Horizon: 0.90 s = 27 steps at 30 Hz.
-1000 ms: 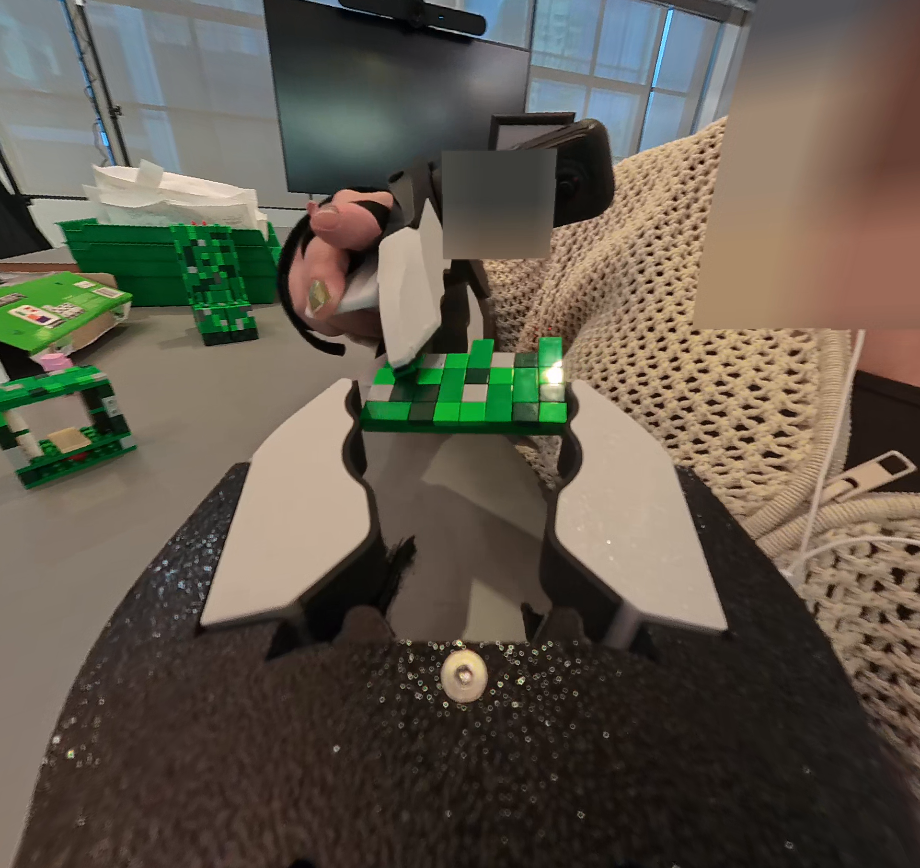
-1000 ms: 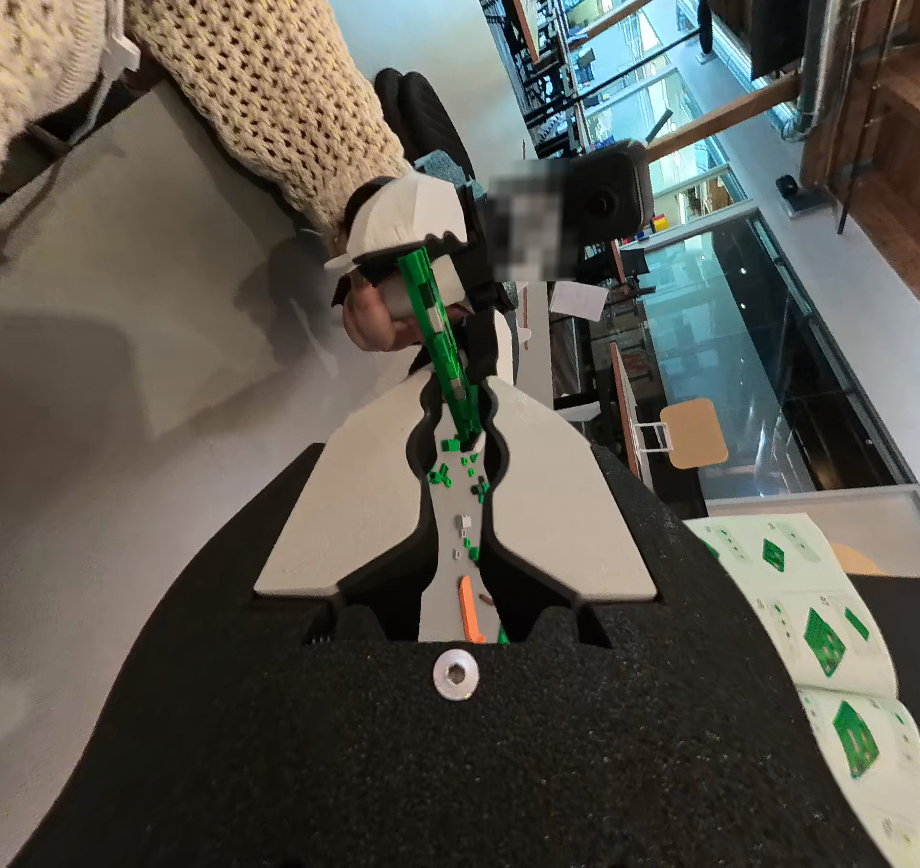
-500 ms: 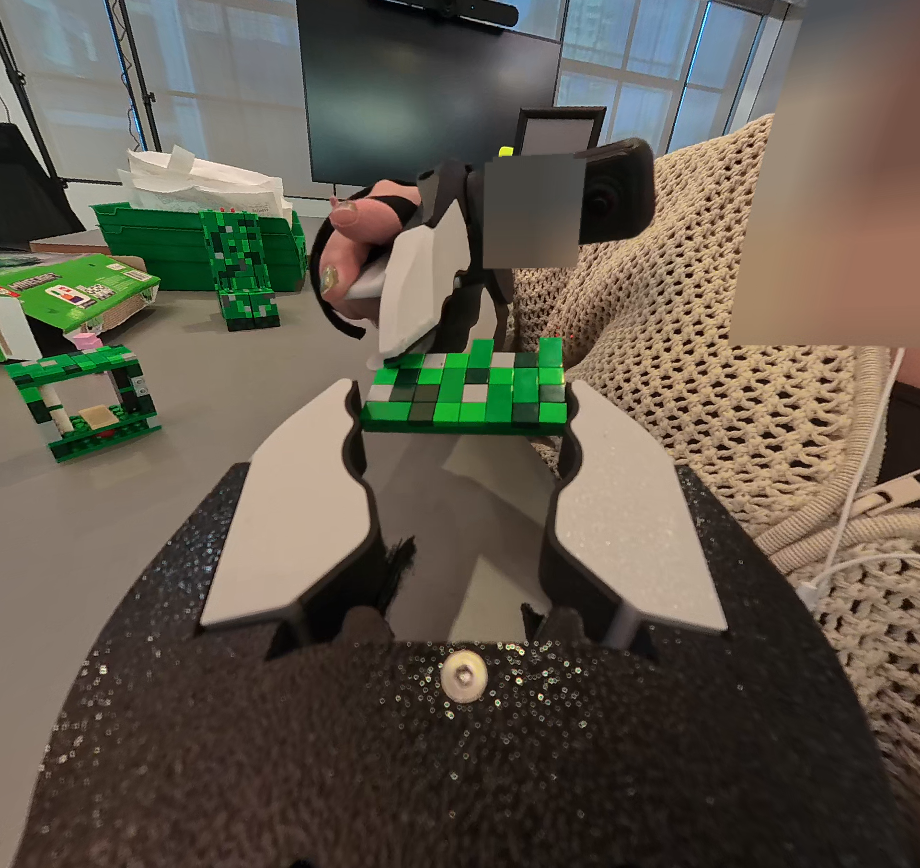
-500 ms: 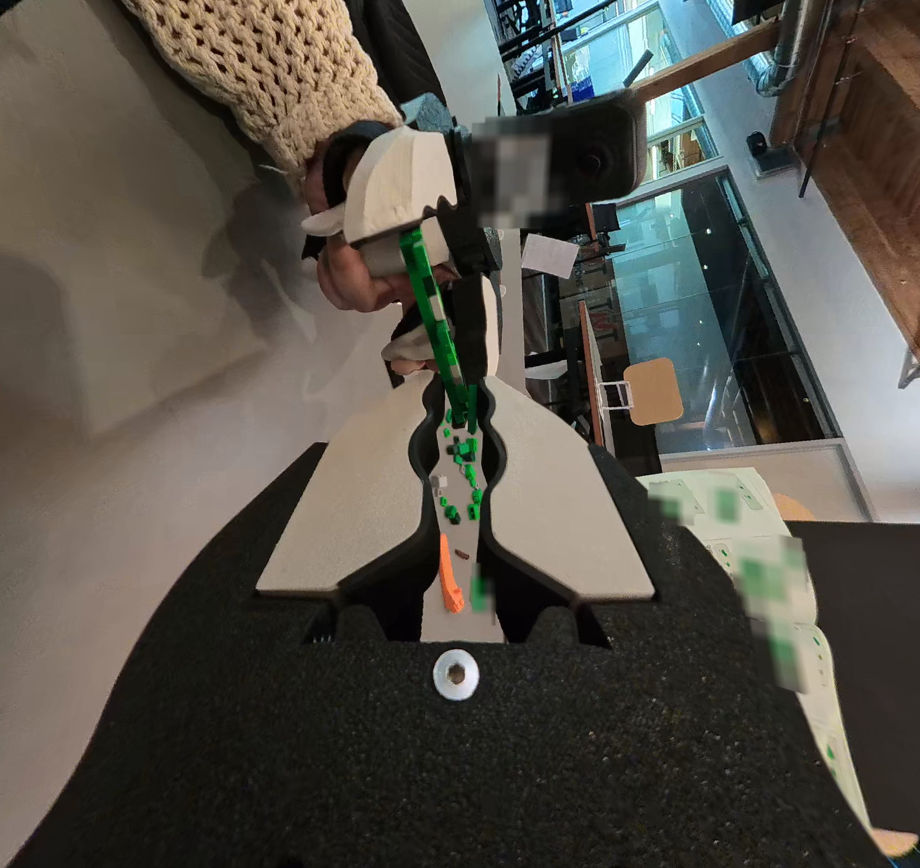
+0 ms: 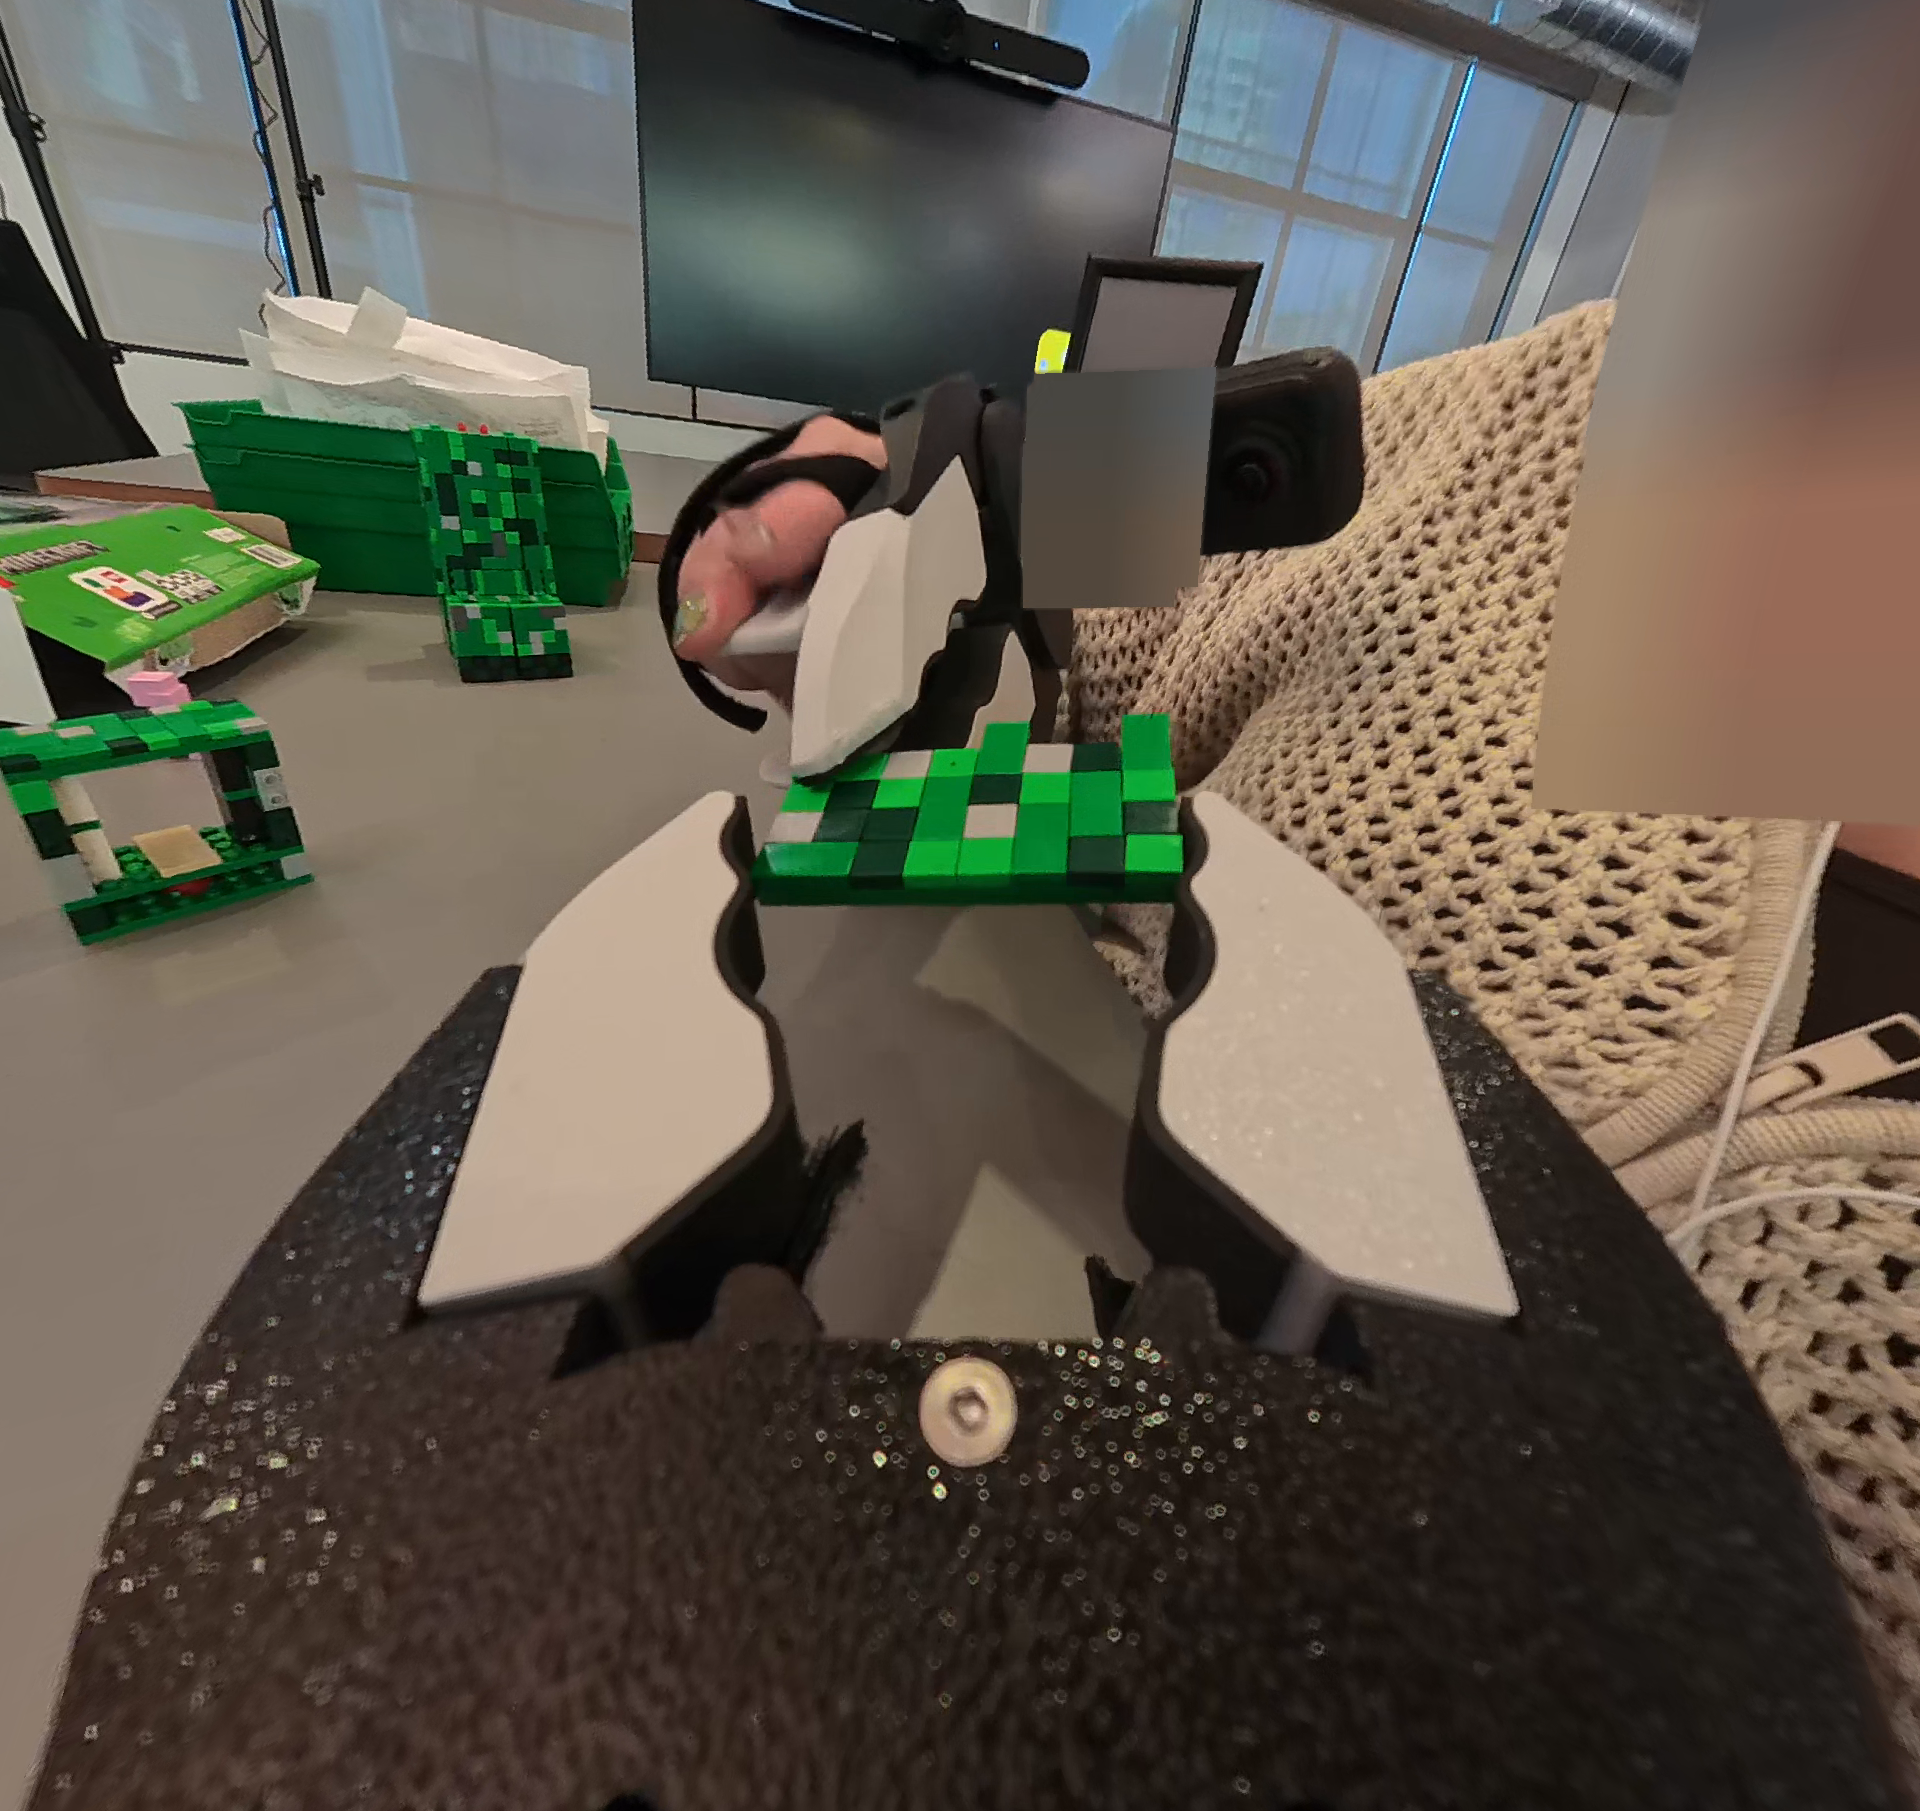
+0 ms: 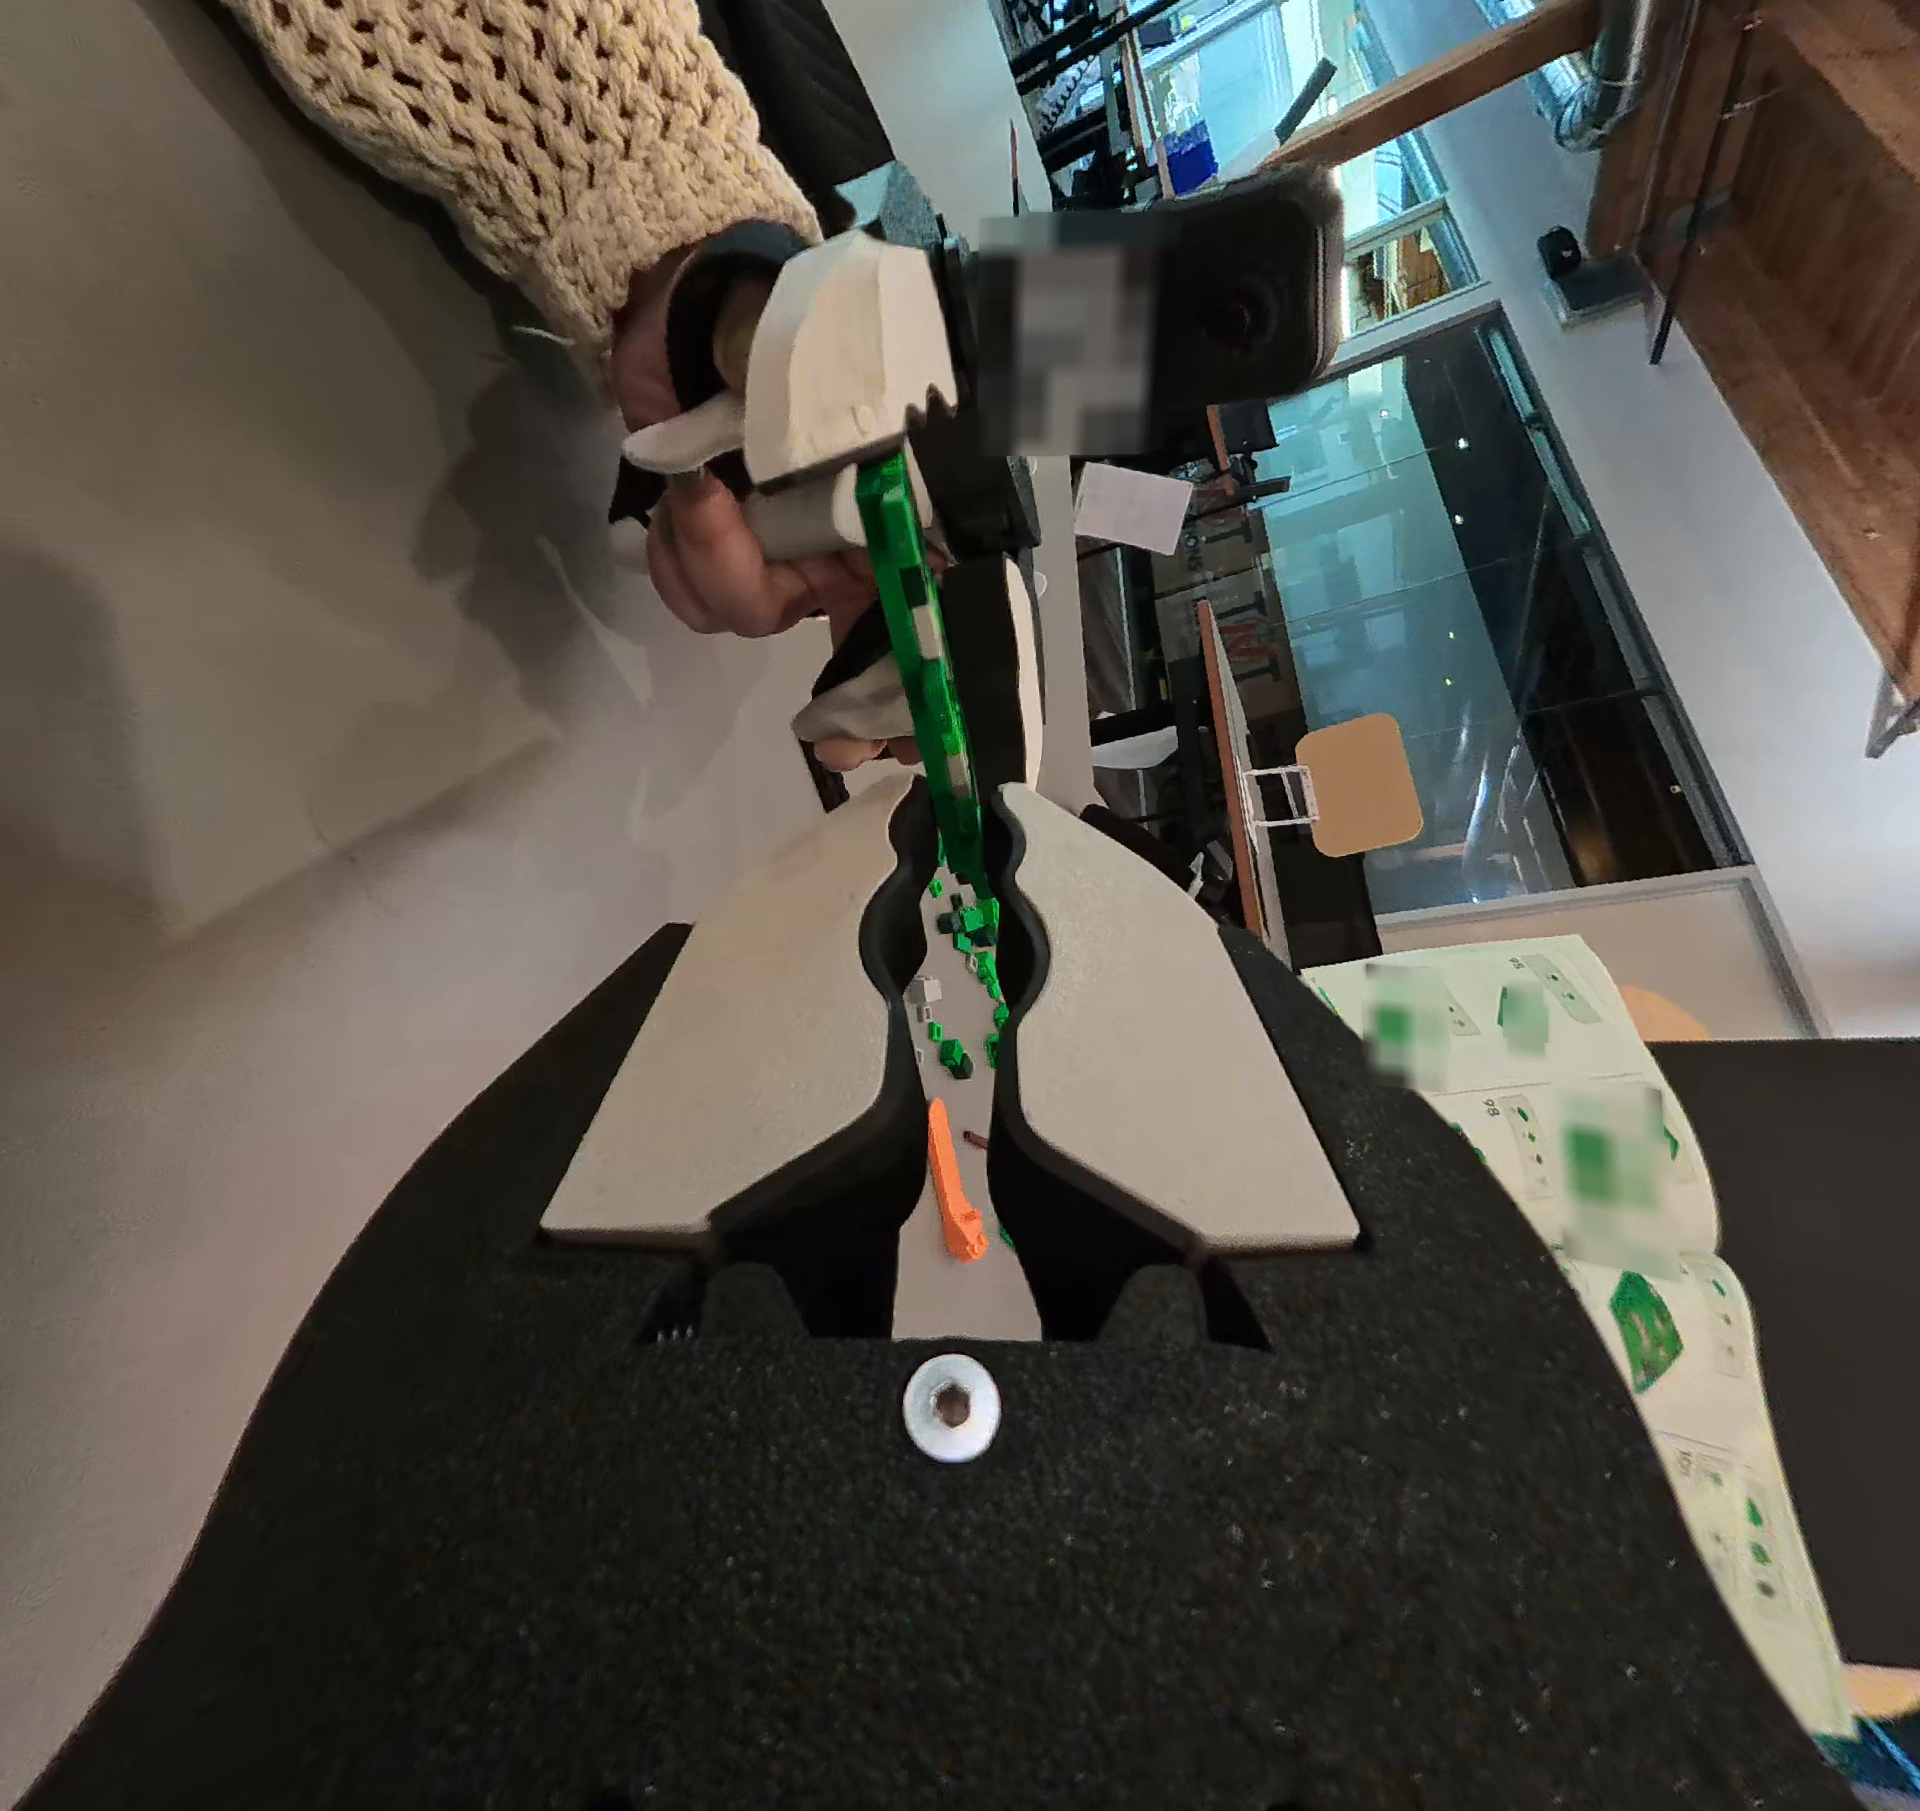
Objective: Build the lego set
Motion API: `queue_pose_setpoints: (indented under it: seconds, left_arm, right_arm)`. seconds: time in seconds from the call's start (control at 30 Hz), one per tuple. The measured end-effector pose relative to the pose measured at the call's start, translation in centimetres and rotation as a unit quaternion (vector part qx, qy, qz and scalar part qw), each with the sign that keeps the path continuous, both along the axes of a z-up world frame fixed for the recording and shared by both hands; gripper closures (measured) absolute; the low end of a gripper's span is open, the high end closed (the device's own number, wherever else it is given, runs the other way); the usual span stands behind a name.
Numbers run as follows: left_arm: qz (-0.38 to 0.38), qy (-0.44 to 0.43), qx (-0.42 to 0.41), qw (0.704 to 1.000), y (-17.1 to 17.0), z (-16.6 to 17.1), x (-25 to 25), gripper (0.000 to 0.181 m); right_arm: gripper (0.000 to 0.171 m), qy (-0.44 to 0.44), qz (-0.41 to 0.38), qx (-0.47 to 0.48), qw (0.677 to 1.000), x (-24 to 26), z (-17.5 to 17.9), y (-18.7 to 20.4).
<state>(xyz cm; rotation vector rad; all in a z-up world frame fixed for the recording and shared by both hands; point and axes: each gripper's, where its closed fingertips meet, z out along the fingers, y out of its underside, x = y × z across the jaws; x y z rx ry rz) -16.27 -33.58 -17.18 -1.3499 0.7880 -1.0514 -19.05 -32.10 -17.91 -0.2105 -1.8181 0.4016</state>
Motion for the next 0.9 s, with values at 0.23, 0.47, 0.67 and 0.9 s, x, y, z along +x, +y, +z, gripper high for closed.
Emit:
queue_pose_setpoints:
  seconds: [0.23,0.47,0.67,0.9]
  left_arm:
    - [-0.017,-0.019,0.013,1.000,-0.6,0.8,0.1,0.117]
    - [0.141,0.052,0.039,0.988,3.1,-0.8,-2.9,0.095]
    - [0.236,0.089,0.003,0.968,5.7,-2.6,-5.6,0.084]
    - [0.302,0.108,0.001,0.947,7.0,-3.2,-7.6,0.078]
  right_arm:
    - [0.165,0.012,0.022,0.003,1.000,0.1,-0.7,-0.4]
    - [0.165,0.018,-0.048,0.119,0.992,-0.9,-3.9,3.9]
    - [0.165,-0.048,-0.159,0.231,0.959,-2.1,-9.3,10.4]
    - [0.139,-0.113,-0.147,0.184,0.965,-0.7,-10.5,11.0]
